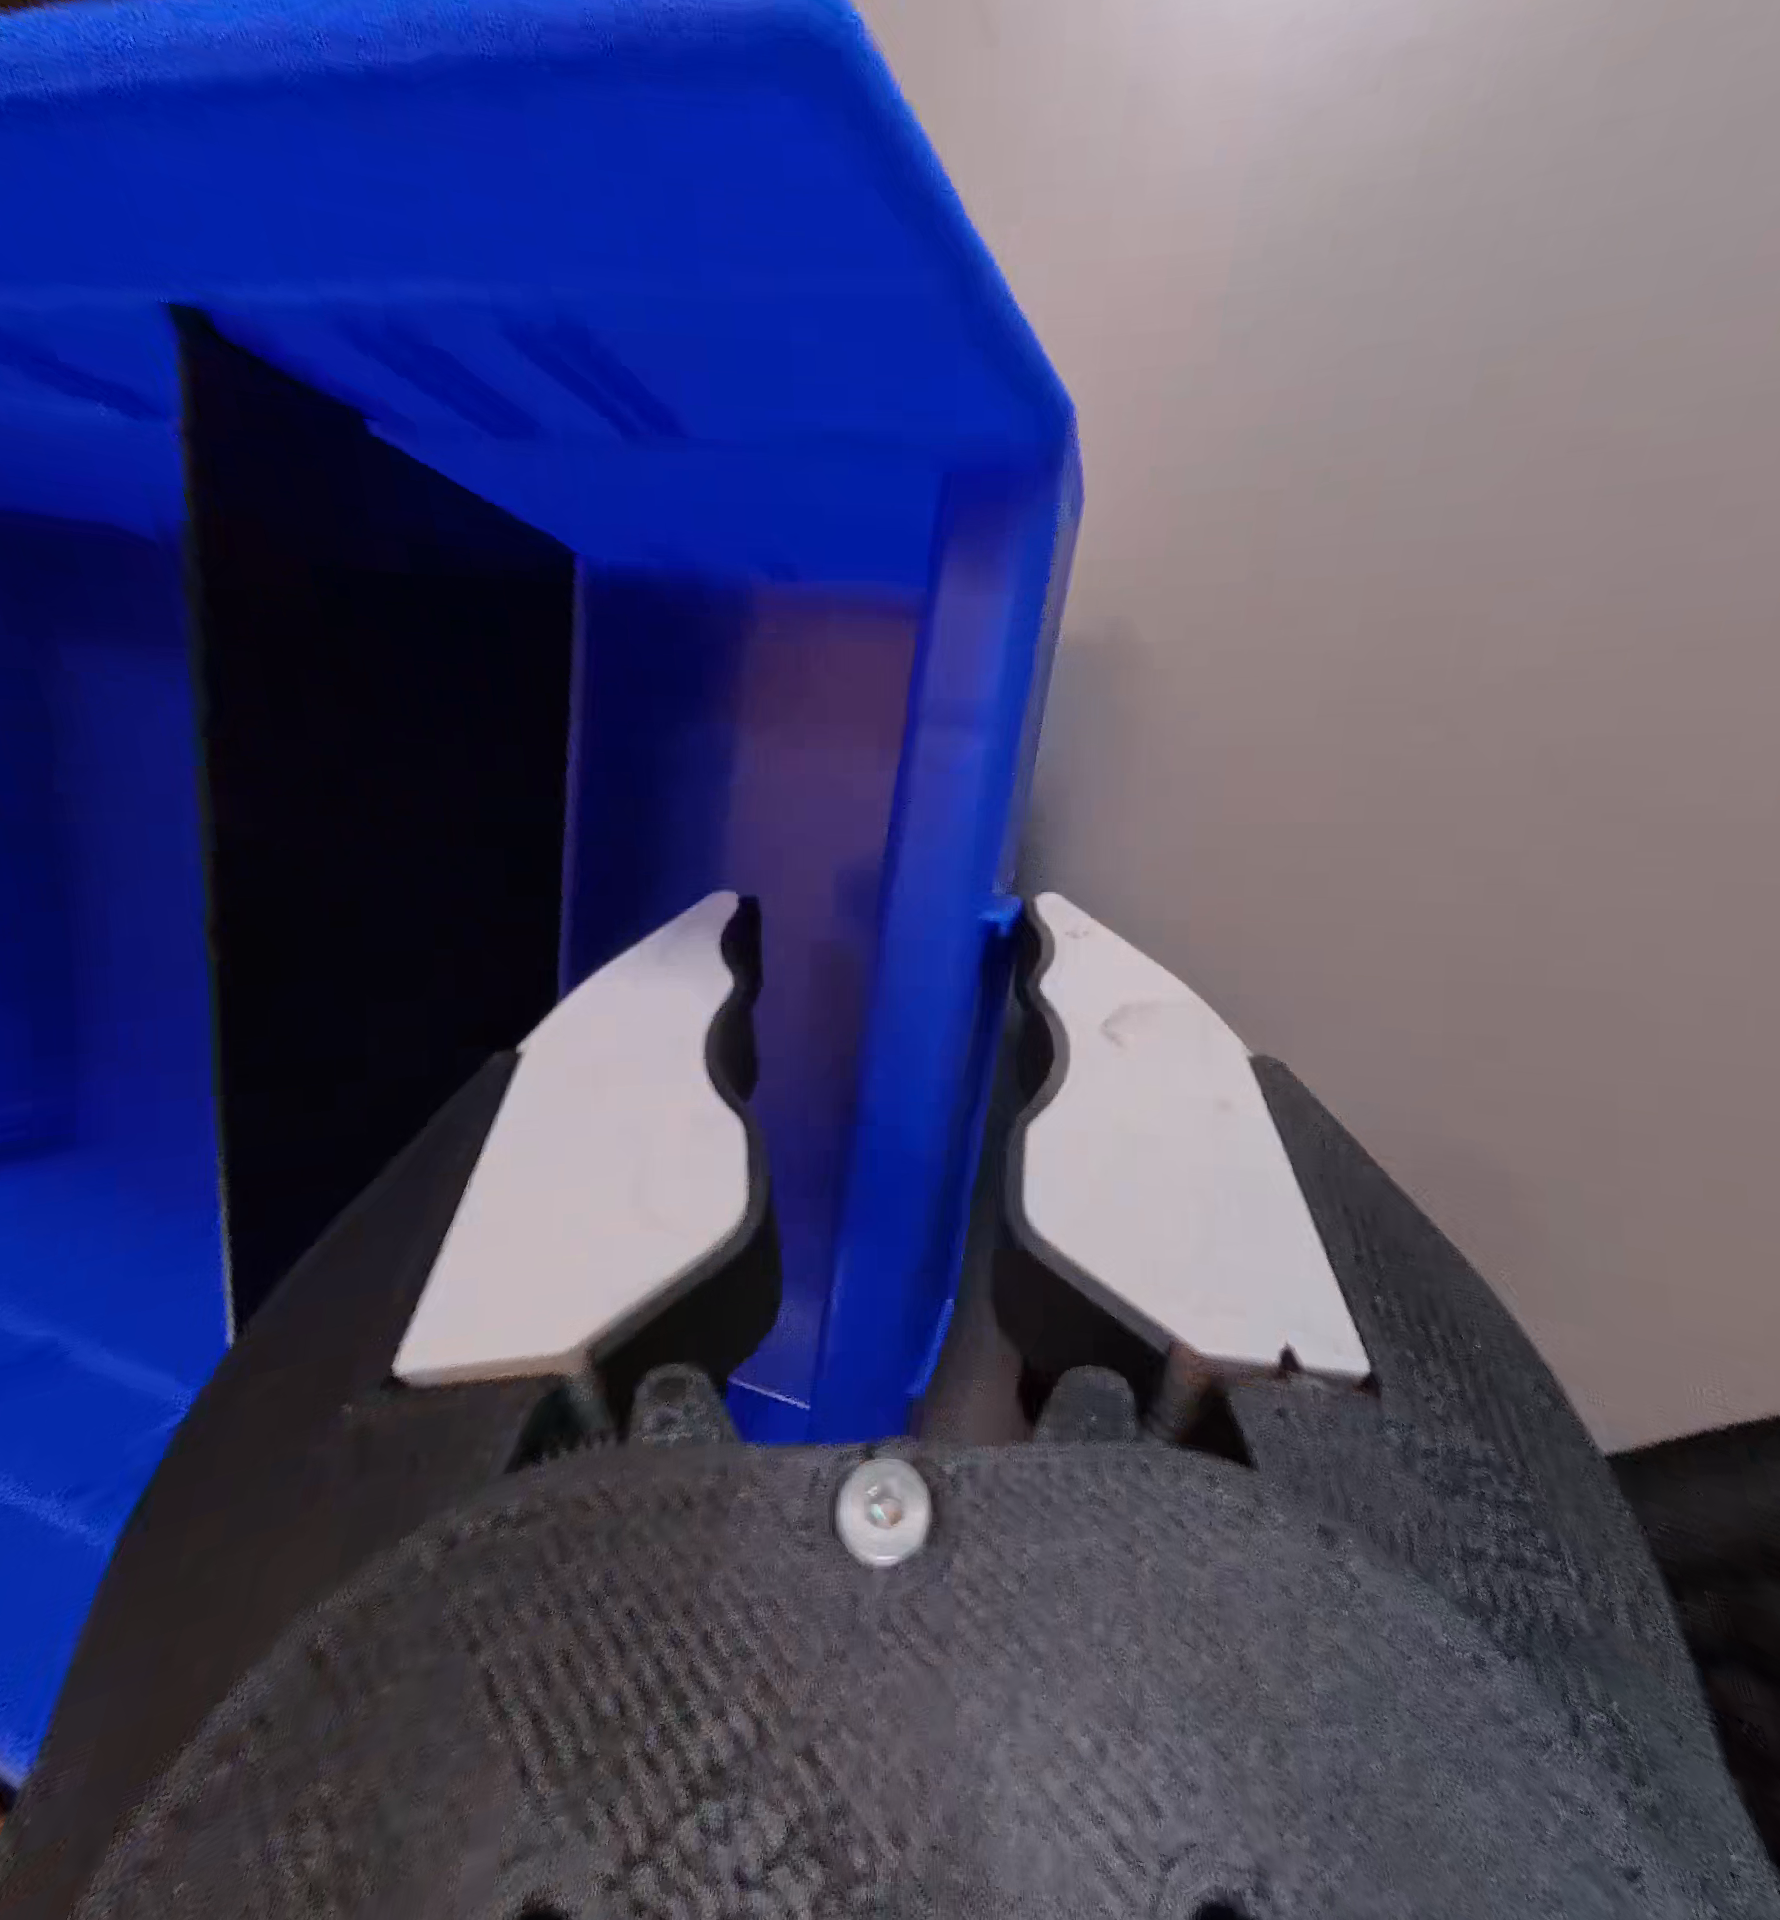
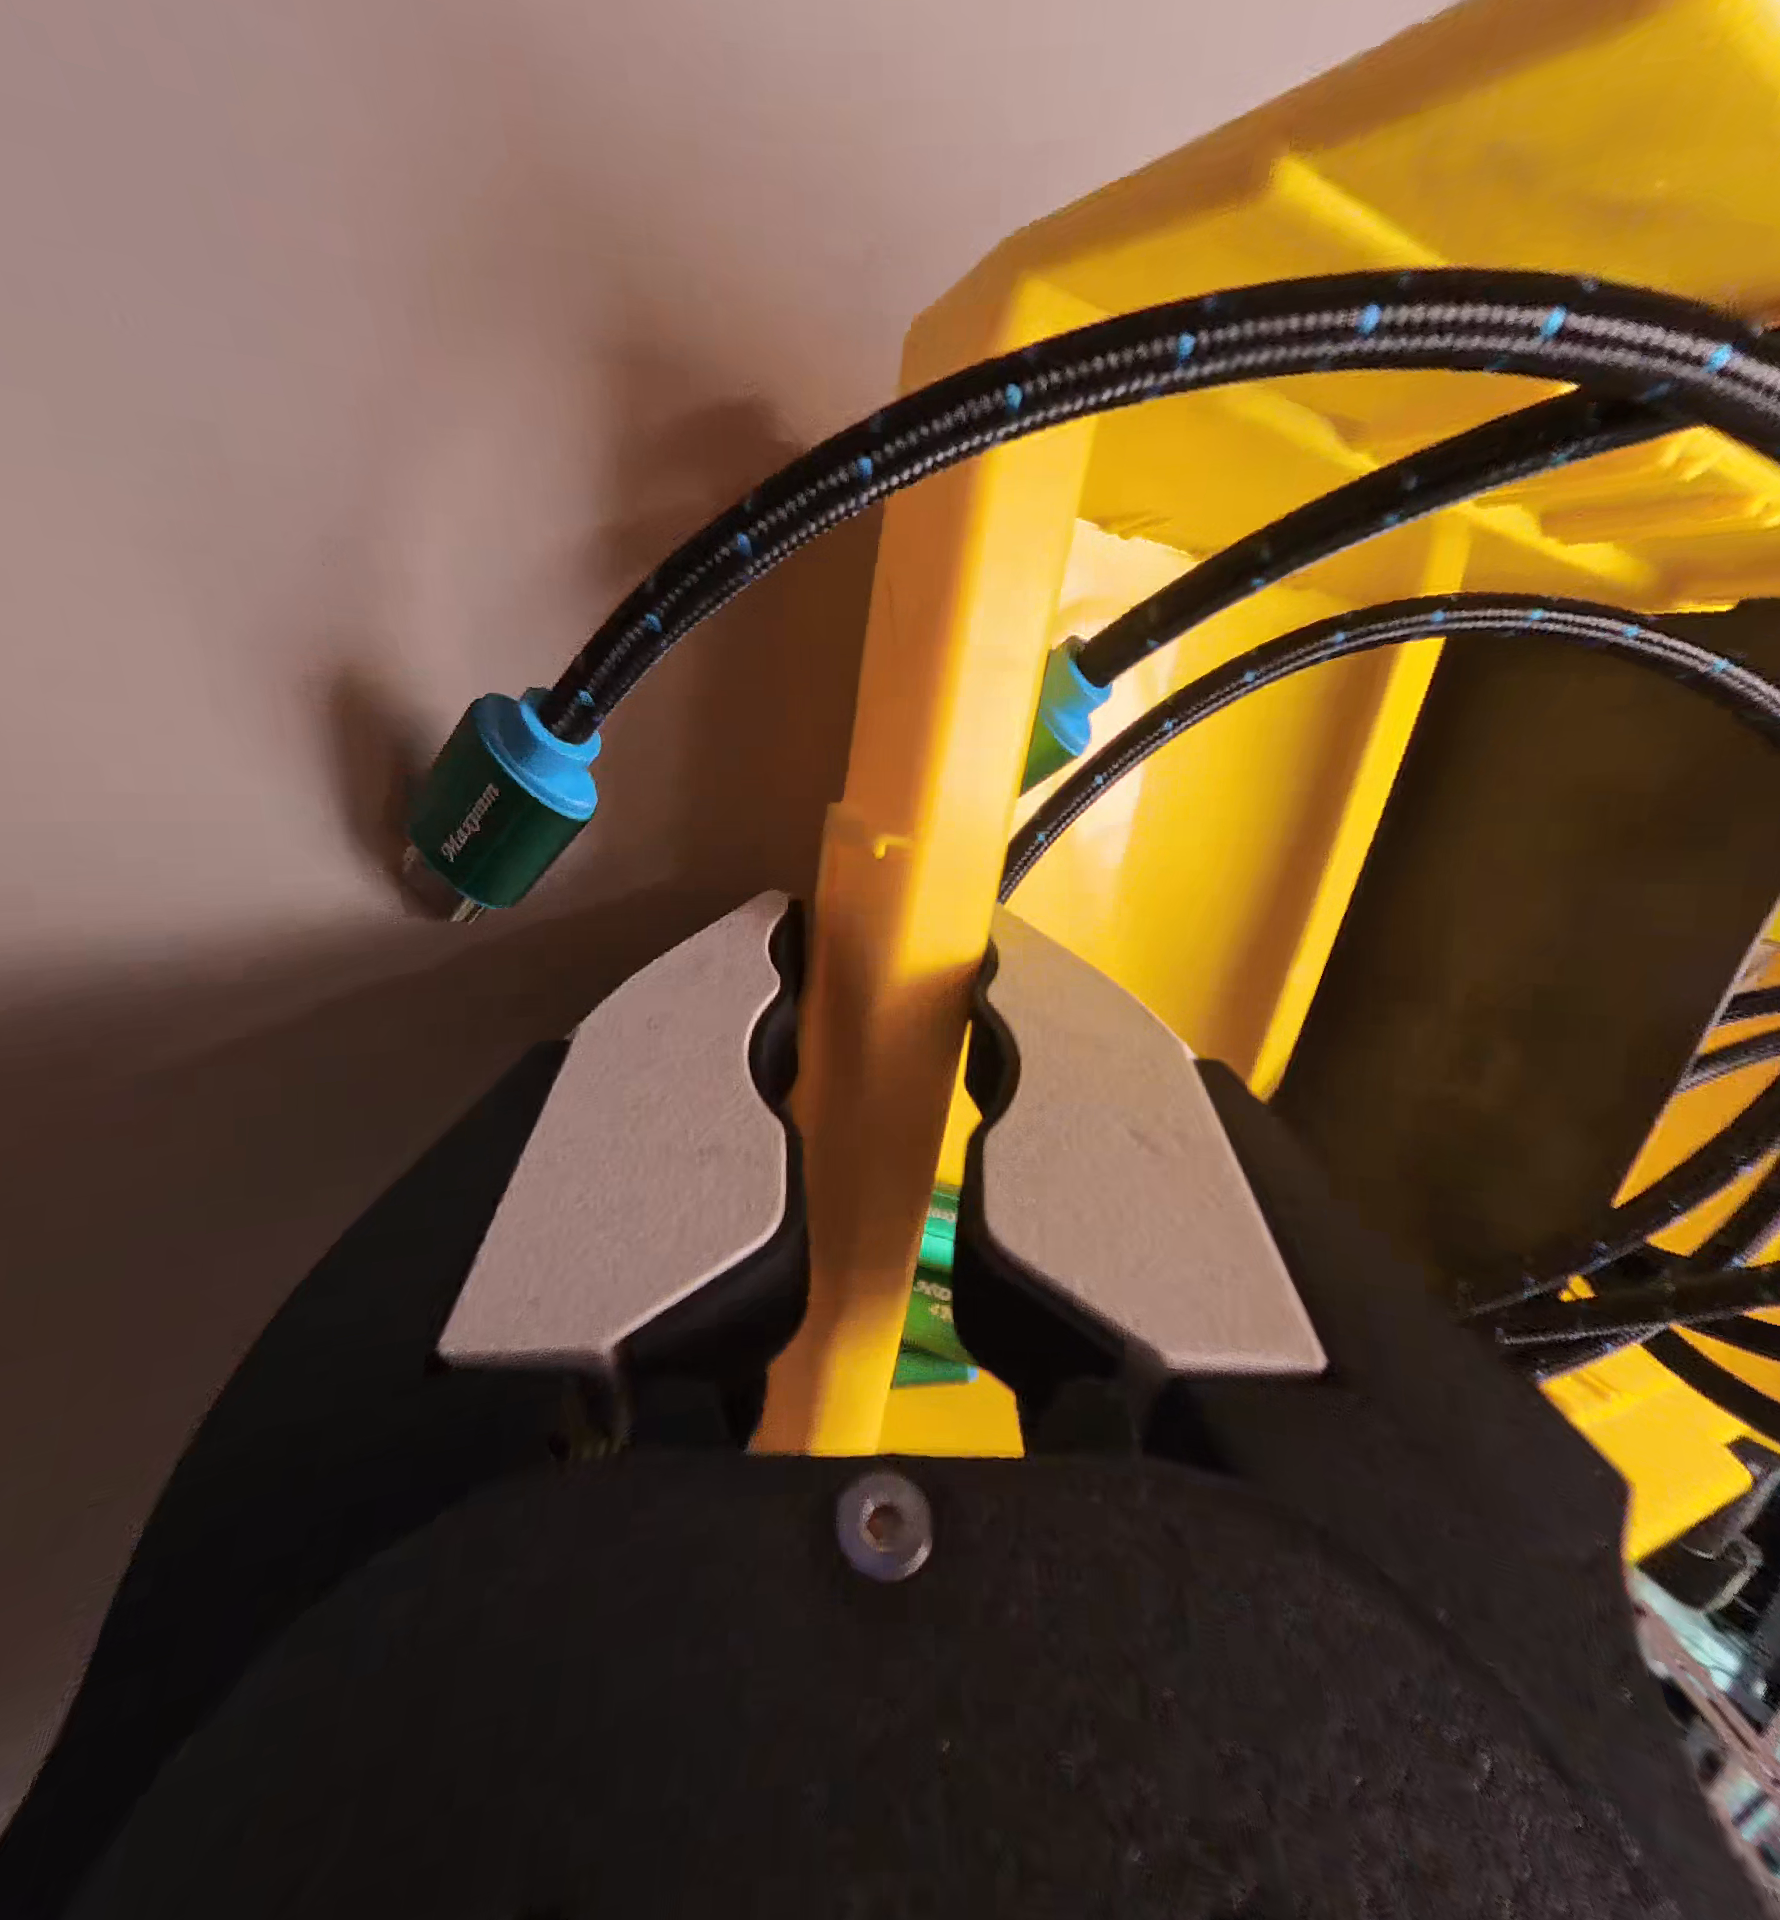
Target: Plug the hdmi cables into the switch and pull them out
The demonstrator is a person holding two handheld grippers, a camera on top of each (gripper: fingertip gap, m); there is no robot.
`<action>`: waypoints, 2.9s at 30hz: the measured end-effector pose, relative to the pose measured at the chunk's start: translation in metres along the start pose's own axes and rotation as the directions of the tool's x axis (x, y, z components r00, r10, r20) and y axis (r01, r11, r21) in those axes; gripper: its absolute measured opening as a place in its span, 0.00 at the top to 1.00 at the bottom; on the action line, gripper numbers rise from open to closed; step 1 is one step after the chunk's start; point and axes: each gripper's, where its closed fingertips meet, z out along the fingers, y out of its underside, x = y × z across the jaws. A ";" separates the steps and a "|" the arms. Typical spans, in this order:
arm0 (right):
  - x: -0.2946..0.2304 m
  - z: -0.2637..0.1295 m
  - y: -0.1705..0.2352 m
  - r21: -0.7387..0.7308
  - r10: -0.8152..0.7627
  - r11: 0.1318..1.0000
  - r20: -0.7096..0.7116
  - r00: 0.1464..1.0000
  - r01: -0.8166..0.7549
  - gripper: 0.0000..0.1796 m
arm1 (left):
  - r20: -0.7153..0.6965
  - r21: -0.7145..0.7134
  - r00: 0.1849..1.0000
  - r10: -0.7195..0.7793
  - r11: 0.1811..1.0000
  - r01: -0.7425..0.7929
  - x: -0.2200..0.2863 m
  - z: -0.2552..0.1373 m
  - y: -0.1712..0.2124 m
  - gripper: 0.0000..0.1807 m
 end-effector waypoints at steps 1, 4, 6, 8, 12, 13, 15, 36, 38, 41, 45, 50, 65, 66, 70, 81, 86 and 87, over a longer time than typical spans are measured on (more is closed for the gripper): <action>-0.001 -0.001 0.001 -0.002 -0.011 1.000 -0.014 1.000 0.011 0.84 | -0.025 -0.001 0.999 0.037 0.999 -0.037 0.005 0.004 -0.001 0.80; -0.015 -0.008 0.002 0.036 -0.055 0.998 -0.026 0.998 0.056 0.84 | 0.012 0.069 0.991 0.137 0.988 -0.137 0.010 0.010 -0.017 0.85; -0.030 -0.015 0.003 0.062 -0.112 0.992 -0.041 0.993 0.114 0.84 | 0.008 0.096 0.988 0.156 0.983 -0.156 0.017 0.012 -0.028 0.85; -0.046 -0.022 0.002 0.079 -0.160 0.983 -0.070 0.985 0.165 0.84 | 0.017 0.123 0.976 0.217 0.968 -0.218 0.028 0.013 -0.040 0.85; -0.084 -0.038 -0.007 0.125 -0.230 0.962 -0.112 0.967 0.243 0.84 | -0.015 0.218 0.925 0.379 0.904 -0.367 0.070 0.013 -0.075 0.84; -0.094 -0.042 -0.010 0.137 -0.231 0.959 -0.114 0.966 0.246 0.84 | -0.011 0.243 0.906 0.422 0.880 -0.407 0.081 0.014 -0.086 0.84; -0.113 -0.054 -0.020 0.197 -0.192 0.957 -0.116 0.974 0.212 0.83 | 0.010 0.280 0.871 0.491 0.835 -0.474 0.099 0.015 -0.106 0.83; -0.112 -0.139 0.097 0.633 0.748 0.506 0.016 0.663 -0.586 0.81 | -0.718 0.383 0.695 -0.030 0.817 0.432 0.304 -0.052 -0.193 0.79; -0.105 -0.131 0.097 0.622 0.755 0.501 0.027 0.655 -0.602 0.78 | -0.756 0.367 0.652 -0.051 0.793 0.487 0.312 -0.049 -0.199 0.82; -0.095 -0.117 0.090 0.604 0.755 0.504 0.038 0.655 -0.617 0.75 | -0.757 0.378 0.651 -0.061 0.771 0.513 0.313 -0.049 -0.210 0.93; -0.088 -0.103 0.081 0.593 0.762 0.496 0.053 0.645 -0.635 0.74 | -0.626 0.500 0.779 0.006 0.771 0.395 0.298 -0.060 -0.219 0.94; -0.086 -0.097 0.073 0.596 0.778 0.463 0.082 0.622 -0.657 0.74 | -0.326 0.646 0.937 0.127 0.753 0.123 0.270 -0.087 -0.250 0.94; -0.059 -0.088 0.069 0.618 0.860 0.370 0.055 0.508 -0.693 0.81 | -0.350 0.607 0.929 -0.122 0.726 0.324 0.252 -0.039 -0.238 0.64; -0.057 -0.089 0.071 0.622 0.871 0.361 0.040 0.489 -0.695 0.84 | -0.352 0.612 0.926 -0.137 0.715 0.338 0.251 -0.037 -0.239 0.68; -0.056 -0.096 0.075 0.647 0.882 0.376 -0.032 0.469 -0.663 0.95 | -0.236 0.649 0.961 -0.143 0.713 0.265 0.236 -0.031 -0.240 0.79; -0.066 -0.183 0.029 0.789 0.858 0.397 -0.138 0.494 -0.469 0.96 | -0.171 0.764 0.969 -0.178 0.597 0.245 0.208 -0.100 -0.225 0.83; -0.066 -0.244 -0.043 0.875 0.807 0.351 -0.101 0.582 -0.334 0.95 | -0.070 0.835 0.965 -0.251 0.515 0.194 0.162 -0.182 -0.191 0.84; -0.067 -0.253 -0.063 0.889 0.791 0.335 -0.086 0.606 -0.312 0.95 | -0.045 0.842 0.959 -0.281 0.506 0.187 0.150 -0.197 -0.179 0.84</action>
